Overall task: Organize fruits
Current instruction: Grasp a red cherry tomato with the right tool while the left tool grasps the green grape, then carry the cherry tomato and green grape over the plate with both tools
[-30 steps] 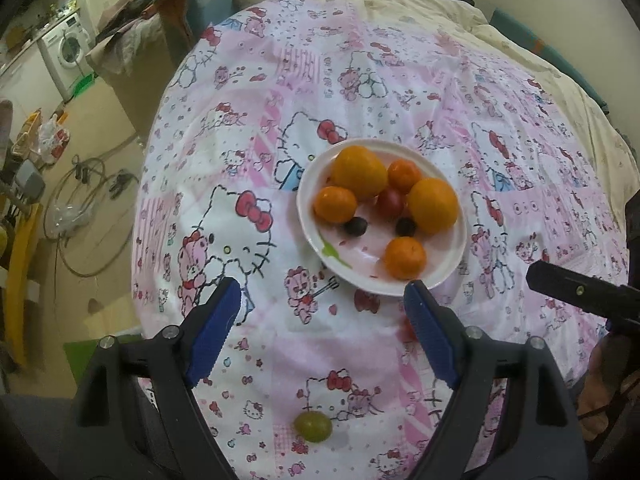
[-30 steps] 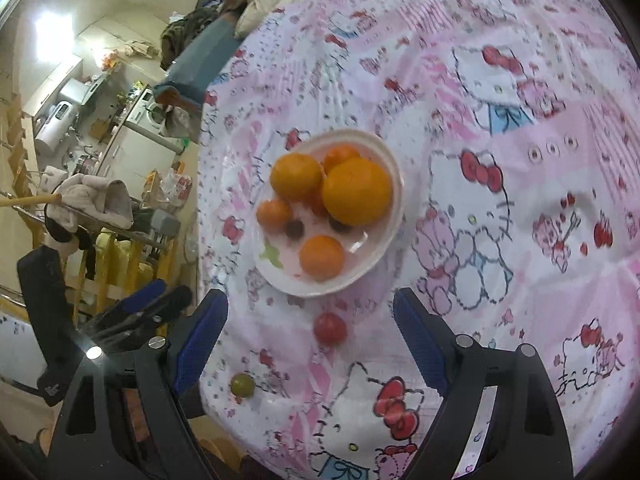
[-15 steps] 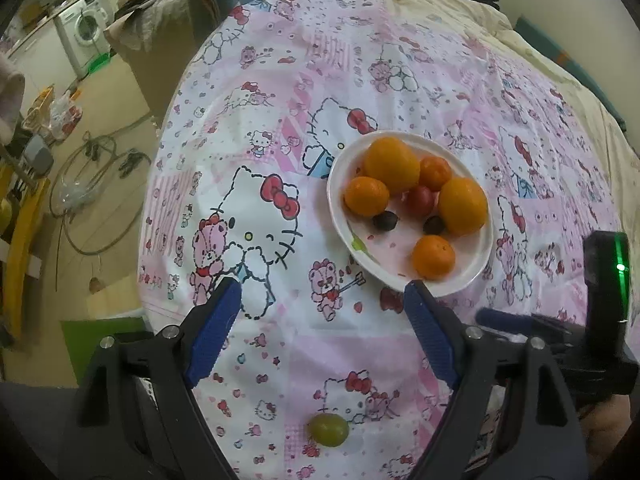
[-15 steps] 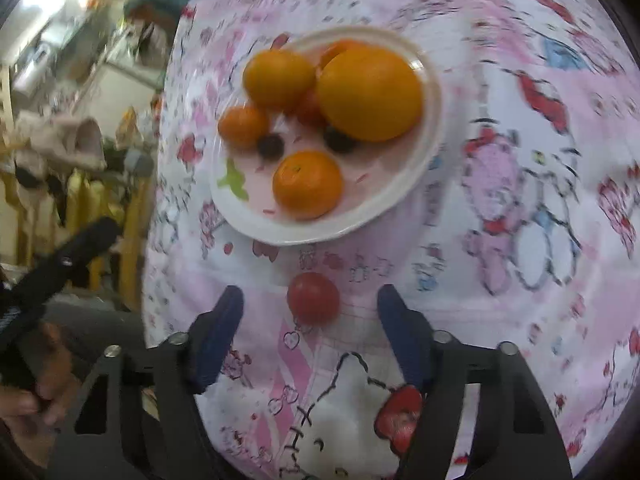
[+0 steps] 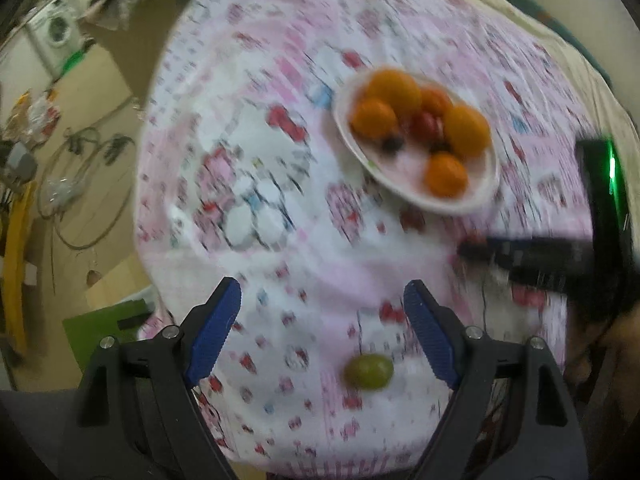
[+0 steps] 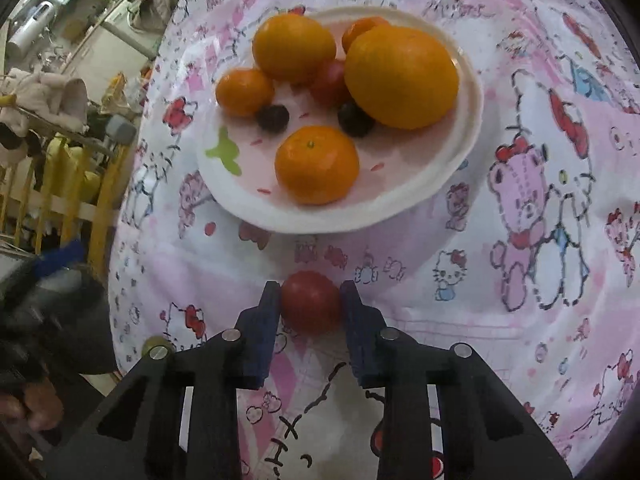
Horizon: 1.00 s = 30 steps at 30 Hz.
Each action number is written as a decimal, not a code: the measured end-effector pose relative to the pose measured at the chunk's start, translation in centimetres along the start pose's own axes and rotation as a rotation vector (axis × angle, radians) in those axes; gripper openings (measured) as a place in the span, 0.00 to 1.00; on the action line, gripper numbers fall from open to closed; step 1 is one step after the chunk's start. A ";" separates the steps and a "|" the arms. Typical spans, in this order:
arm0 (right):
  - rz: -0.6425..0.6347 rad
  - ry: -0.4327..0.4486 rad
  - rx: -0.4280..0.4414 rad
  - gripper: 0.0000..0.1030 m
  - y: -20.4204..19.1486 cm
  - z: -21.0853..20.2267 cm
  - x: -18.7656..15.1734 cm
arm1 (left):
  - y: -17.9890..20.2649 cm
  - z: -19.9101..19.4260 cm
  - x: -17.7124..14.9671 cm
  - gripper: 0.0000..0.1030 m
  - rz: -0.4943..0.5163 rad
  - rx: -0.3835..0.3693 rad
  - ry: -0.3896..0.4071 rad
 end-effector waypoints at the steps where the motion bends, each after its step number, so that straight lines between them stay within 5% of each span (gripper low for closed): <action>1: 0.004 0.005 0.010 0.31 0.0 -0.2 0.0 | 0.6 0.3 -0.5 0.79 0.021 -0.012 -0.012; 9: 0.066 0.074 0.061 0.31 1.3 -3.2 0.4 | 4.7 2.3 -3.7 0.78 0.161 -0.050 -0.116; 16: 0.097 0.103 0.074 0.31 1.5 -4.1 0.8 | 5.3 3.7 -4.7 0.39 0.201 -0.013 -0.170; 21: 0.095 0.114 0.085 0.31 1.1 -4.4 1.2 | 5.5 3.9 -4.8 0.27 0.215 -0.013 -0.176; 30: 0.102 0.136 0.109 0.31 1.1 -5.4 1.5 | 5.5 2.5 -3.9 0.25 0.192 -0.026 -0.170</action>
Point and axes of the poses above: each gripper's, at about its wrist camera, not at the fingertips, and z roughly the way its jaws point, y to its right, x to its top, the point moved 5 cm from there along z, roughly the way its jaws point, and after that the axes turned 11 degrees about z, right-handed, at the moved point
